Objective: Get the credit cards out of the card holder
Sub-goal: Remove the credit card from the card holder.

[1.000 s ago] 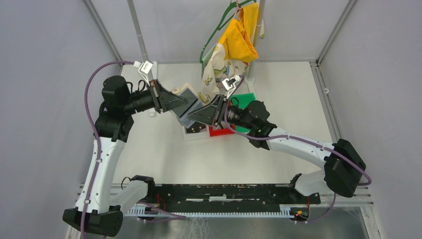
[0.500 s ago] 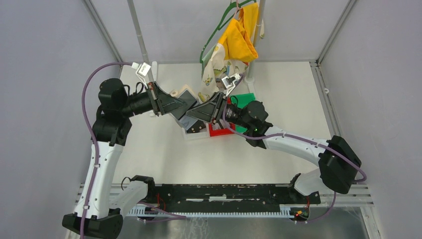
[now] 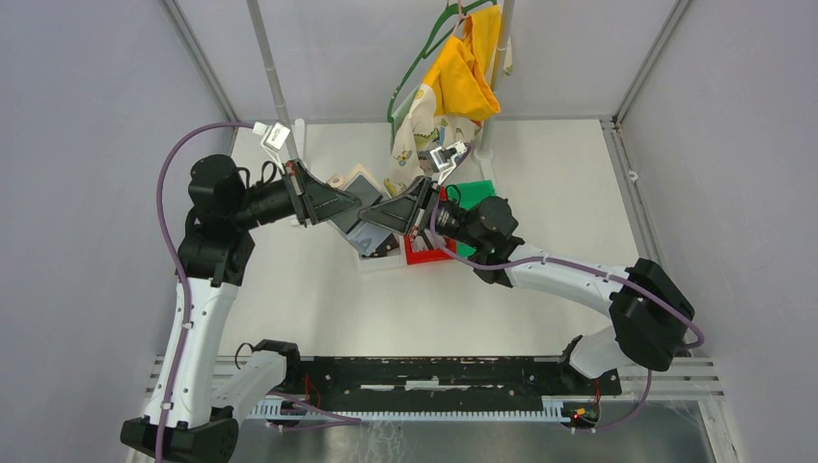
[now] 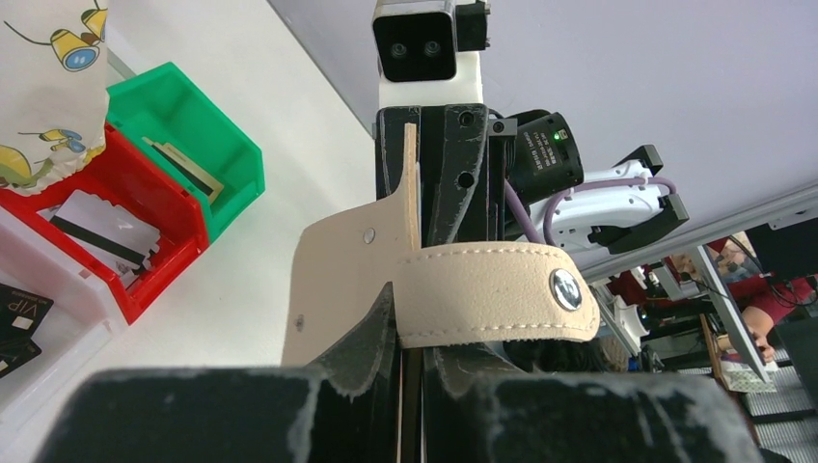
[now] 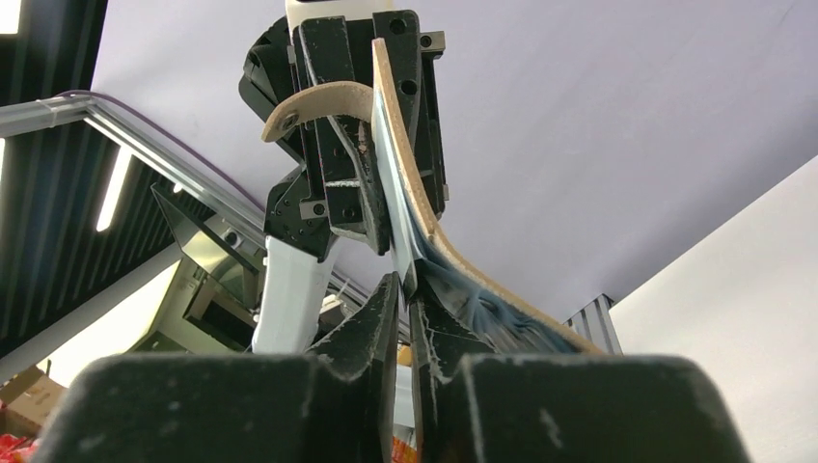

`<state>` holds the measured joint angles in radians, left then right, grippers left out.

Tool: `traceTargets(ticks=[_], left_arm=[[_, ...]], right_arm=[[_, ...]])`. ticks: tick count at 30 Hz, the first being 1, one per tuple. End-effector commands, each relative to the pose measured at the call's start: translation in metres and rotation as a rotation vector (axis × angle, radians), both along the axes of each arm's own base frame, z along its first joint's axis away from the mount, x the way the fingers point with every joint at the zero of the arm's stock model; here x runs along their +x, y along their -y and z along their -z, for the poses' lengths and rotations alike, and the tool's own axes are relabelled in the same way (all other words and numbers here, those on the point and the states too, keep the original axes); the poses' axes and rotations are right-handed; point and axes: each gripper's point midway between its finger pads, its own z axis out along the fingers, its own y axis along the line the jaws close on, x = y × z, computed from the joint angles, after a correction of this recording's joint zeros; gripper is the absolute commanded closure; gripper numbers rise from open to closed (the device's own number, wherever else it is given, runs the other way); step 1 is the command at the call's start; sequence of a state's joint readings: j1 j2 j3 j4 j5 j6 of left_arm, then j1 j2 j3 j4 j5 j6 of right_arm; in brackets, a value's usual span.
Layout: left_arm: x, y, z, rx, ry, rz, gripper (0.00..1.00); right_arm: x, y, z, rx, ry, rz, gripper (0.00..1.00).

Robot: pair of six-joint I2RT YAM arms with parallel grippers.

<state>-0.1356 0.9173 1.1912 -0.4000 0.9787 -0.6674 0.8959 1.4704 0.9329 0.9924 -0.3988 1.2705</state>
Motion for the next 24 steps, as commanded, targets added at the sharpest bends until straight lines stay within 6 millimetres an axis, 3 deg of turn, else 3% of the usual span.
traceTargets(ticks=[1,4,8,12,14,21,24], left_arm=[[-0.015,0.004,-0.01,-0.033,0.001,0.062,0.94],[-0.015,0.005,-0.012,-0.039,-0.002,0.068,0.91],[-0.02,0.006,-0.018,-0.051,0.0,0.095,0.88],[-0.025,0.008,-0.024,-0.061,0.006,0.134,0.73],[-0.025,0.009,-0.025,-0.076,-0.009,0.15,0.7],[-0.024,0.011,-0.029,-0.1,-0.022,0.162,0.89],[-0.025,0.01,-0.032,-0.108,-0.016,0.161,0.91]], right_arm=[[-0.001,0.013,-0.044,0.138,0.069,0.029,0.92],[-0.002,0.013,-0.041,0.132,0.067,0.023,1.0],[-0.003,0.015,-0.034,0.122,0.059,0.027,1.0],[-0.003,0.018,-0.022,0.119,0.037,0.028,1.0],[-0.003,0.018,-0.018,0.116,0.029,0.024,1.0],[-0.007,0.021,-0.018,0.121,0.042,0.024,1.0],[-0.008,0.022,-0.017,0.117,0.05,0.02,1.0]])
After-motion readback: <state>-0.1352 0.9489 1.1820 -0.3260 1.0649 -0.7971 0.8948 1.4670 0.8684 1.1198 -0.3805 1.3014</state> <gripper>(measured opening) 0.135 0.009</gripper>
